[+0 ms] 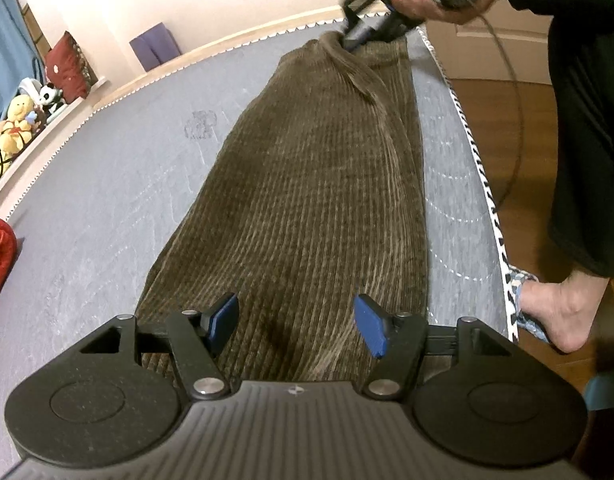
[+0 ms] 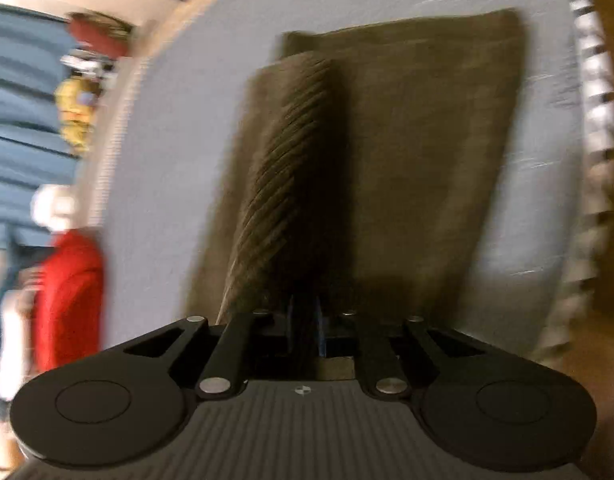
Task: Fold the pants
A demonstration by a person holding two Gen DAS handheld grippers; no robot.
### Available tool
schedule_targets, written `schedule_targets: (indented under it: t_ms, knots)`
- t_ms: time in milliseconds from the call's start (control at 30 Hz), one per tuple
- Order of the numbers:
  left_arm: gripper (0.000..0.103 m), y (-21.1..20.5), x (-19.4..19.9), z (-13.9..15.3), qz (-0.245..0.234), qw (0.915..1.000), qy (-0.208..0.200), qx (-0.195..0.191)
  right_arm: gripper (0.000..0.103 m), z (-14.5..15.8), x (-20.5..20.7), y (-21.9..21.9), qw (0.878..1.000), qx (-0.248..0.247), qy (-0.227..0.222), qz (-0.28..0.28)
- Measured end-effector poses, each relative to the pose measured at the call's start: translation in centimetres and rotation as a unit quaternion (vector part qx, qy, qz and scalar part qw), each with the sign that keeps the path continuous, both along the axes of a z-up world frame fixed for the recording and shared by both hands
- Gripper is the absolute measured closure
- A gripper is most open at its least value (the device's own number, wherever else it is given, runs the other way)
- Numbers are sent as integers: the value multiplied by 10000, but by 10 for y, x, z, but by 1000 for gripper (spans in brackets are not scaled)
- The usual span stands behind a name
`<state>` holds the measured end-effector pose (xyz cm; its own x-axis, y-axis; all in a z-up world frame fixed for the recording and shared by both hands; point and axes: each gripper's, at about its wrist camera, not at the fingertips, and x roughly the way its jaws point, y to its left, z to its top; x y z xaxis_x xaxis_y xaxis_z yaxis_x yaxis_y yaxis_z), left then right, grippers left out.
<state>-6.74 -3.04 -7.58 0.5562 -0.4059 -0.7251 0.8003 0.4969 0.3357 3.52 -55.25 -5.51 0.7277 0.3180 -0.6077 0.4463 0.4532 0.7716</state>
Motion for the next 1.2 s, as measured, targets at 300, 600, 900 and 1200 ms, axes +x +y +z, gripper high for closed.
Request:
schedule_targets:
  t_ms: [300,600,900,1200]
  knots:
    - [33,2,2,-3,5,10000,-17,65,52,-9,20,2,9968,372,-331,-626]
    - [33,3,2,0,13,10000,-59,25,52,-11,10,-13,9844,617,-803,-1438]
    - [32,4,1,0,-4,10000,-84,49,52,-6,4,-18,9858,425,-668,-1481]
    - [32,-4,0,-2,-51,9999,-99,89,52,-21,35,10,9919,625,-563,-948]
